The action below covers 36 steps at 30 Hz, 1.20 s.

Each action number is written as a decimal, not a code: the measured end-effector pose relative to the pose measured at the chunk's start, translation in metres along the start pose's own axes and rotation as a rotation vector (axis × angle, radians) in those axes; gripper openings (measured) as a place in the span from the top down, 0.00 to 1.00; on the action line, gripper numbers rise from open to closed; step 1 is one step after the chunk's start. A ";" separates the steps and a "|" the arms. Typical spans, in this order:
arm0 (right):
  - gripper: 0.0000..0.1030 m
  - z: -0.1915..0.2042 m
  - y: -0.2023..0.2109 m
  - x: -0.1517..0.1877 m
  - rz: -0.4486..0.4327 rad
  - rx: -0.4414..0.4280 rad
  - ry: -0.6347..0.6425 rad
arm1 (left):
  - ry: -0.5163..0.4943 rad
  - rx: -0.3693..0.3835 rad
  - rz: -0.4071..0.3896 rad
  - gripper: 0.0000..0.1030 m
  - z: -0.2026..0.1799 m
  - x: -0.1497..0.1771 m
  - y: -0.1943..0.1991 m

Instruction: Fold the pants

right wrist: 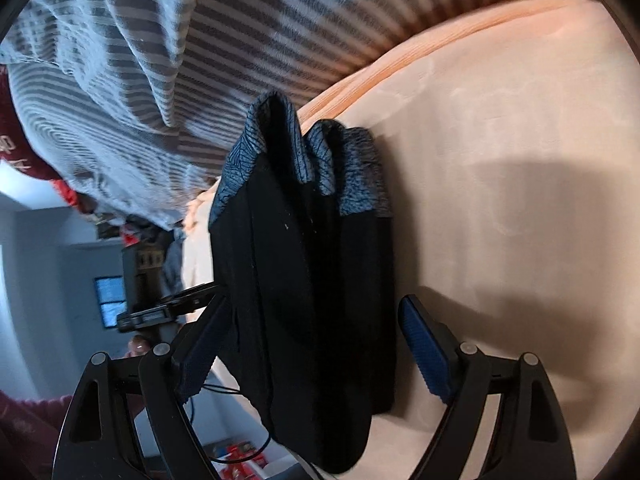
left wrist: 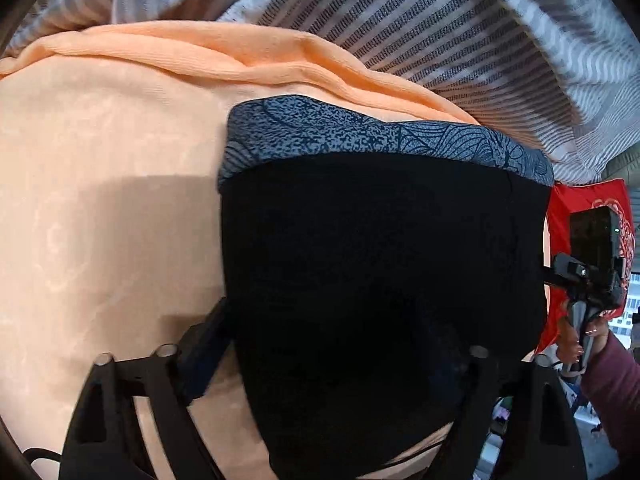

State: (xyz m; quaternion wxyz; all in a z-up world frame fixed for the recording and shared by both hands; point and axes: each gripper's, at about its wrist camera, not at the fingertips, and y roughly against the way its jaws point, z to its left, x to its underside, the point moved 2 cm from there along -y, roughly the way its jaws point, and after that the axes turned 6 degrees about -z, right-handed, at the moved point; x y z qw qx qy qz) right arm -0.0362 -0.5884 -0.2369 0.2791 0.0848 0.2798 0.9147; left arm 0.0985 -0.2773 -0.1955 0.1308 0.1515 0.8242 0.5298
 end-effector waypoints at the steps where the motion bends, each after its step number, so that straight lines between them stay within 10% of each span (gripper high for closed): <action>1: 0.15 -0.001 -0.004 0.000 0.008 -0.004 0.000 | 0.011 0.010 -0.001 0.13 0.001 -0.001 -0.003; 7: 0.17 0.000 -0.013 0.001 -0.017 -0.010 -0.061 | 0.062 0.006 -0.037 0.16 0.003 0.007 -0.010; 15: 0.52 0.018 -0.001 0.010 -0.027 -0.036 -0.124 | 0.052 -0.041 -0.093 0.37 -0.021 0.016 0.013; 26: 0.53 0.042 0.055 0.058 -0.006 -0.096 -0.109 | 0.011 -0.058 -0.101 0.37 -0.079 0.058 0.069; 36: 0.45 0.002 0.046 0.102 -0.032 0.088 -0.071 | 0.056 -0.159 -0.088 0.27 -0.062 0.103 0.014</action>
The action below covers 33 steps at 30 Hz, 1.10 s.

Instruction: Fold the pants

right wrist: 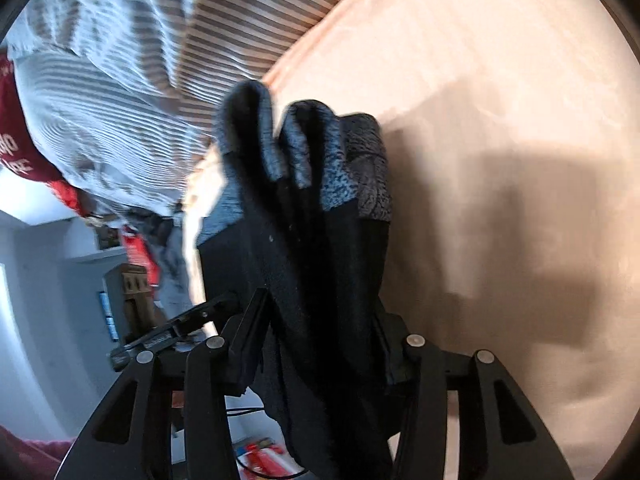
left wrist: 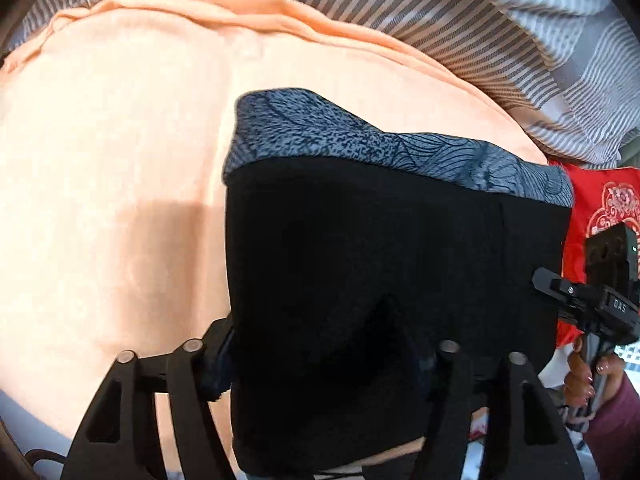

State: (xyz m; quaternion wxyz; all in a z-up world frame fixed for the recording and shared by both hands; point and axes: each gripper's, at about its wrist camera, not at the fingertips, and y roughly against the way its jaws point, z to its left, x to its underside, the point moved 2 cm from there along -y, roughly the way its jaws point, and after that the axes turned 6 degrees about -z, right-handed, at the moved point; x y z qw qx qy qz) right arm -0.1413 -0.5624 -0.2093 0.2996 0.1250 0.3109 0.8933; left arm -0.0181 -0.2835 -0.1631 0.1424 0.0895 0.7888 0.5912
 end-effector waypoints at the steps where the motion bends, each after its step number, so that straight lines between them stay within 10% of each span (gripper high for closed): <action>1: 0.44 0.000 0.002 0.004 -0.019 0.029 0.008 | -0.001 -0.011 -0.004 0.22 0.000 0.001 0.000; 11: 0.21 0.017 0.036 0.034 -0.105 0.530 0.133 | -0.101 -0.210 -0.035 0.21 -0.011 0.028 0.035; 14: 0.21 0.027 0.045 0.046 -0.106 0.616 0.126 | -0.092 -0.226 -0.043 0.00 -0.014 0.040 0.052; 33: 0.00 0.119 0.089 0.127 -0.215 0.617 0.159 | -0.374 -0.333 -0.027 0.00 -0.064 0.092 0.106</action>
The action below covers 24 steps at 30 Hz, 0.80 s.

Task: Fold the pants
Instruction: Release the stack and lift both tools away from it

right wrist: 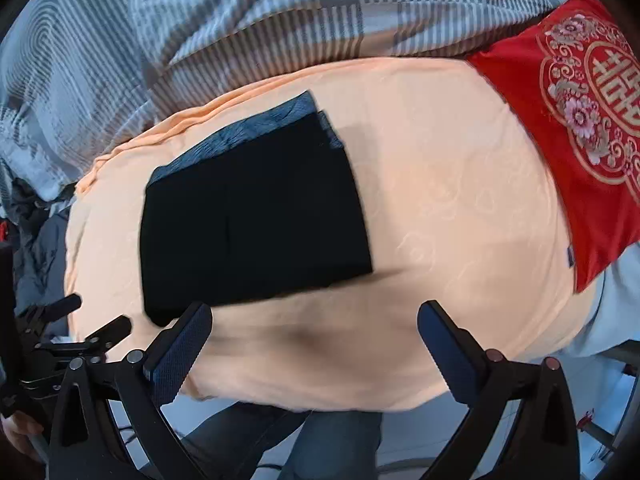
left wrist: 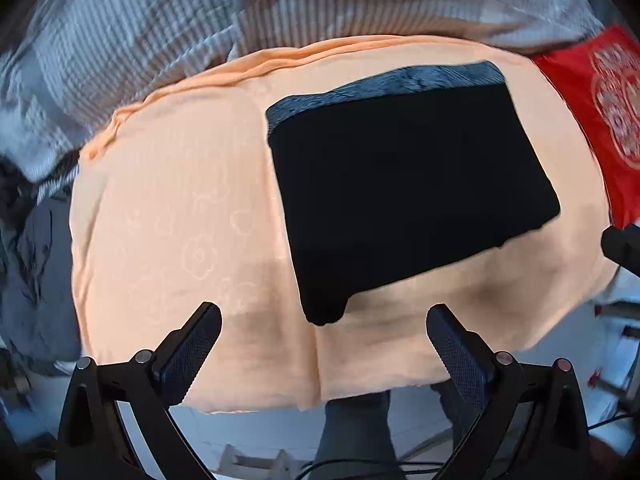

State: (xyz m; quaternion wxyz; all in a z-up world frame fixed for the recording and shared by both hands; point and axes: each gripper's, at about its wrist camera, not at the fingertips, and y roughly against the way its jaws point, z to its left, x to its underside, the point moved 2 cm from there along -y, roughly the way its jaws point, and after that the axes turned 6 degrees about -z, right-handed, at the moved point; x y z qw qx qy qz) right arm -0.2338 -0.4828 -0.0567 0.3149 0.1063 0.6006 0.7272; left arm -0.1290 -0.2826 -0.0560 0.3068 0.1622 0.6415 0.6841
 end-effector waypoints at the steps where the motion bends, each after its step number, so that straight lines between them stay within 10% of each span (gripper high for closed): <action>1: 0.00 0.003 0.003 0.003 0.012 0.001 0.001 | -0.020 -0.004 -0.002 0.00 -0.003 -0.002 0.001; 12: 0.00 0.002 0.053 0.009 -0.017 0.030 0.031 | -0.135 -0.017 -0.088 0.00 -0.043 -0.002 0.051; 24: 0.00 -0.007 0.059 -0.013 0.015 0.038 0.114 | 0.101 -0.048 -0.095 0.00 -0.034 -0.001 0.069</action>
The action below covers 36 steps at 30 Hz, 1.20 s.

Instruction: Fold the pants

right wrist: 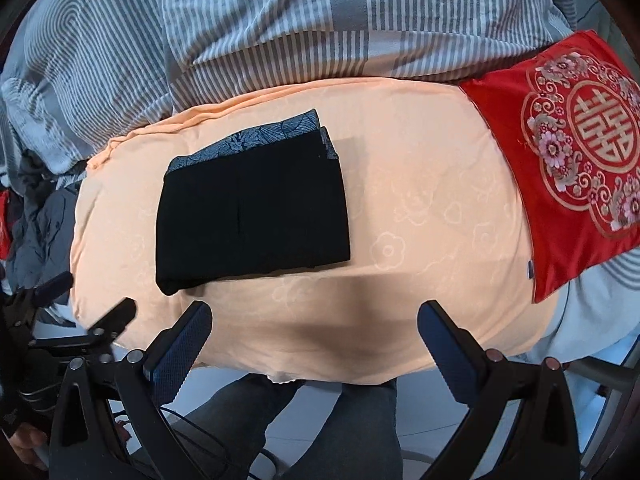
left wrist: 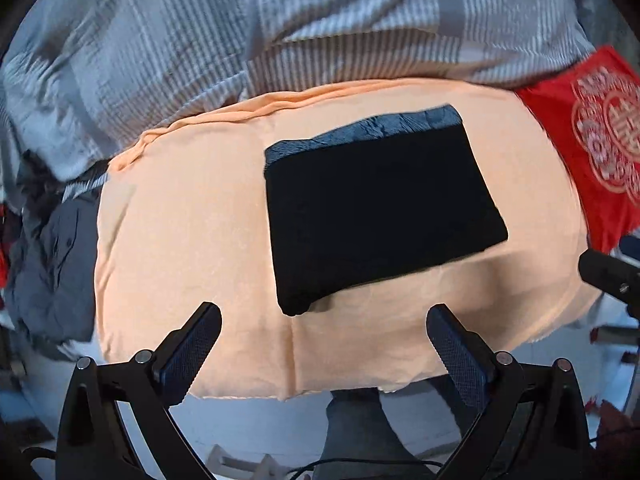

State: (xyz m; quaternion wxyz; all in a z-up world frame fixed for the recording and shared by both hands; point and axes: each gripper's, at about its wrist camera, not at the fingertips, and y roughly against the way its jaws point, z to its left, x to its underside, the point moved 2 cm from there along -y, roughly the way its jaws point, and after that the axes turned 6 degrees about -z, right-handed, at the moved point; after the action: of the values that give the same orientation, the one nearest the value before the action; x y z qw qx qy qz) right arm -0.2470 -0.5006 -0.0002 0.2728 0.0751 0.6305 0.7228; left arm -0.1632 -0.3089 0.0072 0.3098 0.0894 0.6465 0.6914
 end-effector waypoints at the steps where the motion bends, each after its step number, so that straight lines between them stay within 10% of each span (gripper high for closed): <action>1: 0.00 -0.001 -0.003 -0.002 0.012 -0.001 0.006 | 0.014 -0.005 0.002 0.00 0.001 0.001 0.000; 36: 0.00 0.016 -0.013 -0.011 0.046 -0.028 0.107 | 0.065 -0.008 -0.016 0.00 0.004 -0.001 0.011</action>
State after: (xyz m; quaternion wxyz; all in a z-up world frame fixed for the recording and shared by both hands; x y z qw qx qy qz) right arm -0.2263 -0.4918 -0.0070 0.2231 0.0471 0.6322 0.7405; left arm -0.1640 -0.3057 0.0183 0.2945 0.0602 0.6542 0.6941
